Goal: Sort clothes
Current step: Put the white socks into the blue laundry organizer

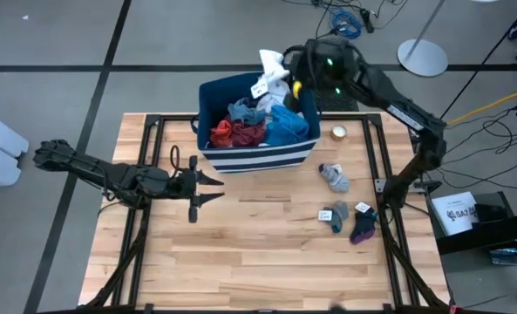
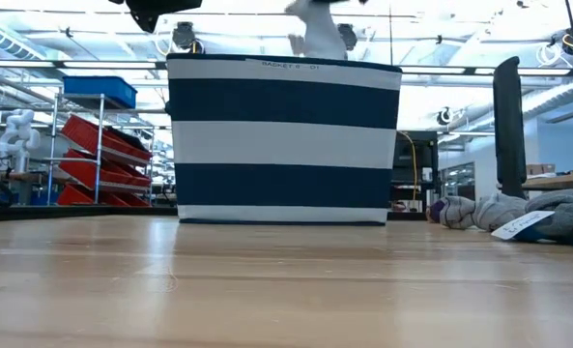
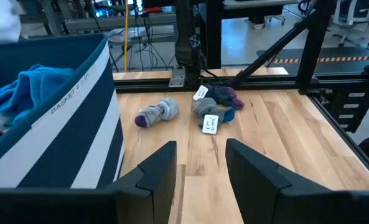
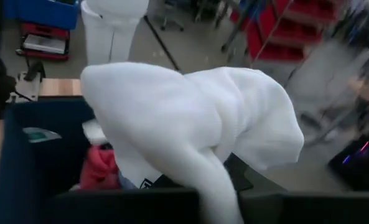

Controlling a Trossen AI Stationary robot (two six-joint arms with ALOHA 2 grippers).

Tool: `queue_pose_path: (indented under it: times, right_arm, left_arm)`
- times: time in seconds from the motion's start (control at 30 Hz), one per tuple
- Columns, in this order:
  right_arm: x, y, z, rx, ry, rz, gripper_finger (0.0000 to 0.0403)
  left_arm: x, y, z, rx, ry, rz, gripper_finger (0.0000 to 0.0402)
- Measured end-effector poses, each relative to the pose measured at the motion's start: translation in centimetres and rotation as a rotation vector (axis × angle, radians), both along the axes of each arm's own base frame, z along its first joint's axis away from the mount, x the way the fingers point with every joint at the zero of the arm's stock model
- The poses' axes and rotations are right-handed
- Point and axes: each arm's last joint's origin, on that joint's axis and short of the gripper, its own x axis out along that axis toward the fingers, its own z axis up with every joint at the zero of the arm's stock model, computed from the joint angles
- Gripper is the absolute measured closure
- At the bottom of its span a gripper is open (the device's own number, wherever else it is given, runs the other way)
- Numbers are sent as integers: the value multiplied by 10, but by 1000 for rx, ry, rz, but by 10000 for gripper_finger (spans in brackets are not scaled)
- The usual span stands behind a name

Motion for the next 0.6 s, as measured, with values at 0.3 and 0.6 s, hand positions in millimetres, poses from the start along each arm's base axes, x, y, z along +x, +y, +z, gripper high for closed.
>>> queue_pose_path:
  times: [0.3, 0.6]
  right_arm:
    - [27, -76, -78, 232, 205, -78, 401]
    - [37, -112, -150, 410, 454, -146, 401]
  left_arm:
    - [0, 0, 0, 2, 2, 0, 253]
    - [0, 0, 0, 2, 2, 0, 253]
